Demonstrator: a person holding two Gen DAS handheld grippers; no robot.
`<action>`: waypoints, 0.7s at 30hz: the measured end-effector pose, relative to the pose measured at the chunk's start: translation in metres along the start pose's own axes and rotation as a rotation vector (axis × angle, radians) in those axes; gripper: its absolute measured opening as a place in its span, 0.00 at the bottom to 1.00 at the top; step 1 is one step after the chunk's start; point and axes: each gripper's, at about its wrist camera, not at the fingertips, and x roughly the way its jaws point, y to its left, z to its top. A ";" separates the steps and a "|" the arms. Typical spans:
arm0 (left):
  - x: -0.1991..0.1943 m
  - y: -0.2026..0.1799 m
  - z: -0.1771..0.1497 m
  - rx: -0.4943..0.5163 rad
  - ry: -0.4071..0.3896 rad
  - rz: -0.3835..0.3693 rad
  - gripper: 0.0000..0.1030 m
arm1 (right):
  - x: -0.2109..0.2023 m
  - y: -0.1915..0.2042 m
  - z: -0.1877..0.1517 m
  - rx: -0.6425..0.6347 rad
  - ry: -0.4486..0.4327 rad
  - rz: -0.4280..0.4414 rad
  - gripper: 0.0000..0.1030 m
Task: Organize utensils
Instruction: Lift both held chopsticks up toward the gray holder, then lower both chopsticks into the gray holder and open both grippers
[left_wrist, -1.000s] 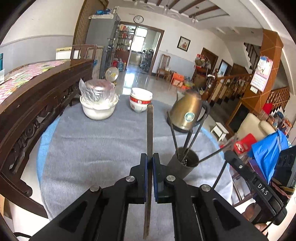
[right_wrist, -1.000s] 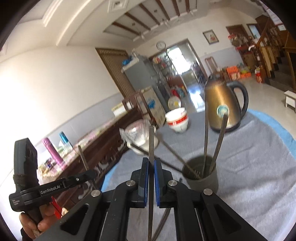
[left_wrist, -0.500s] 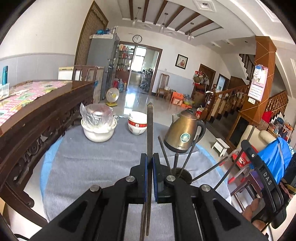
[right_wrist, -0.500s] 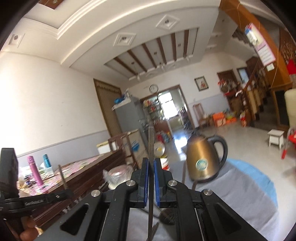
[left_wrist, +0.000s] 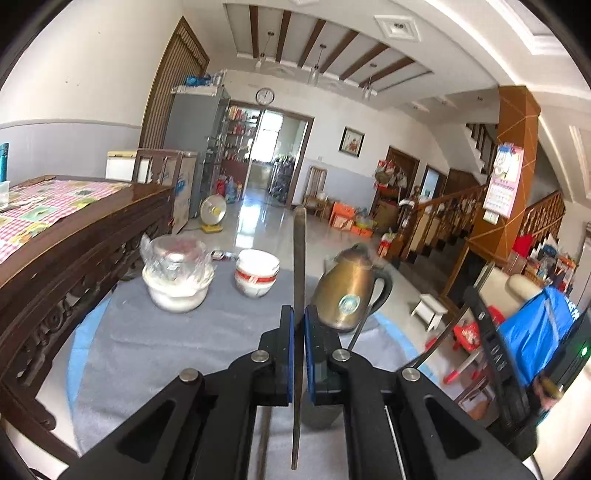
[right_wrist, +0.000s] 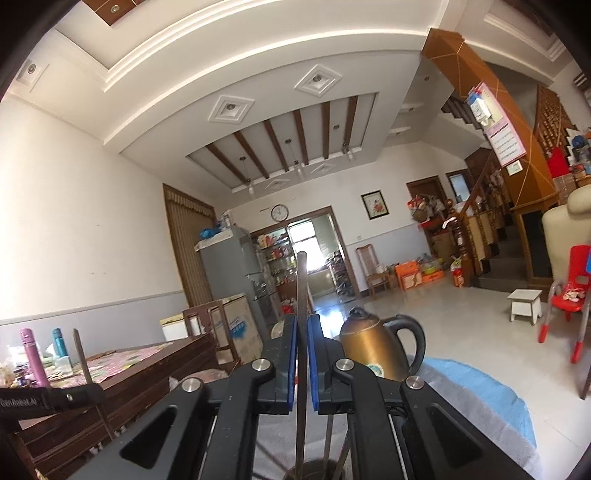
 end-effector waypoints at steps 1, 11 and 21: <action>0.002 -0.003 0.002 0.001 -0.012 -0.002 0.05 | 0.002 0.000 0.001 -0.002 -0.005 -0.003 0.06; 0.028 -0.047 0.017 0.029 -0.117 0.000 0.05 | 0.013 0.000 0.008 -0.017 -0.043 -0.037 0.06; 0.058 -0.062 0.011 0.041 -0.141 0.058 0.05 | 0.032 0.003 -0.001 -0.010 -0.022 -0.072 0.06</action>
